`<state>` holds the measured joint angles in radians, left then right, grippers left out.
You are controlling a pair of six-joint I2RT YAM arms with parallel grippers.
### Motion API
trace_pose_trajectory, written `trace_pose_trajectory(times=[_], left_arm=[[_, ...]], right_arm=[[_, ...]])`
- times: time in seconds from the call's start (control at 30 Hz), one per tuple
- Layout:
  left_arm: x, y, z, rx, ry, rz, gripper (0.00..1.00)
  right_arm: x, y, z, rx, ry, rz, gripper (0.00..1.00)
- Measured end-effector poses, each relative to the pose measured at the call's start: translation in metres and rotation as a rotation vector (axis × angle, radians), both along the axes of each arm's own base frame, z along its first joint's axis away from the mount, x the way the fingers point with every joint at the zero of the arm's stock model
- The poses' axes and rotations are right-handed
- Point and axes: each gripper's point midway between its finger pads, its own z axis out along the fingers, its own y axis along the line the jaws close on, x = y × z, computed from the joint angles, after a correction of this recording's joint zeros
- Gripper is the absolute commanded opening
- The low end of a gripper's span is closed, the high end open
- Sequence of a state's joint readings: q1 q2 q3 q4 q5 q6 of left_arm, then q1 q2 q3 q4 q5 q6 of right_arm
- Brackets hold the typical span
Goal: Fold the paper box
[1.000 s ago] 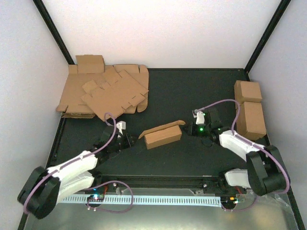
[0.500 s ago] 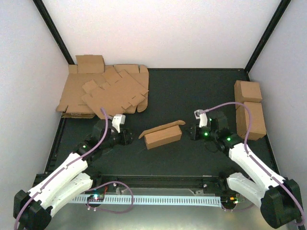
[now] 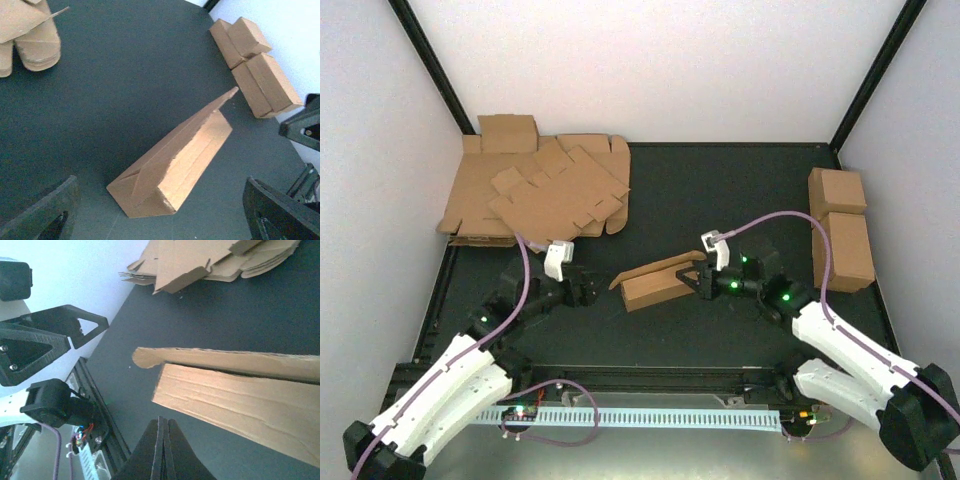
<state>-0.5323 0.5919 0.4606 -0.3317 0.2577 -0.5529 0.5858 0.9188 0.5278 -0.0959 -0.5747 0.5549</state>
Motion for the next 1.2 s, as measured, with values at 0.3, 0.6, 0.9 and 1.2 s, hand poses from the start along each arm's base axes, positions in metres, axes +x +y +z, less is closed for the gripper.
trace_pose_trajectory(times=[0.3,0.6,0.9,1.2], left_arm=[[-0.006,-0.022,0.000,0.036,-0.003,-0.113,0.74],[-0.007,-0.043,-0.002,0.170,-0.008,-0.143,0.70],[-0.001,-0.040,-0.023,0.263,0.023,-0.112,0.68],[-0.001,-0.040,-0.033,0.302,0.038,-0.114,0.51]], right_arm=[[0.002,0.028,-0.003,0.041,0.000,0.013,0.02],[0.012,0.034,-0.014,0.025,0.005,-0.022,0.02],[0.014,0.033,-0.027,-0.003,0.020,-0.036,0.02],[0.015,0.037,-0.043,-0.039,0.041,-0.041,0.02]])
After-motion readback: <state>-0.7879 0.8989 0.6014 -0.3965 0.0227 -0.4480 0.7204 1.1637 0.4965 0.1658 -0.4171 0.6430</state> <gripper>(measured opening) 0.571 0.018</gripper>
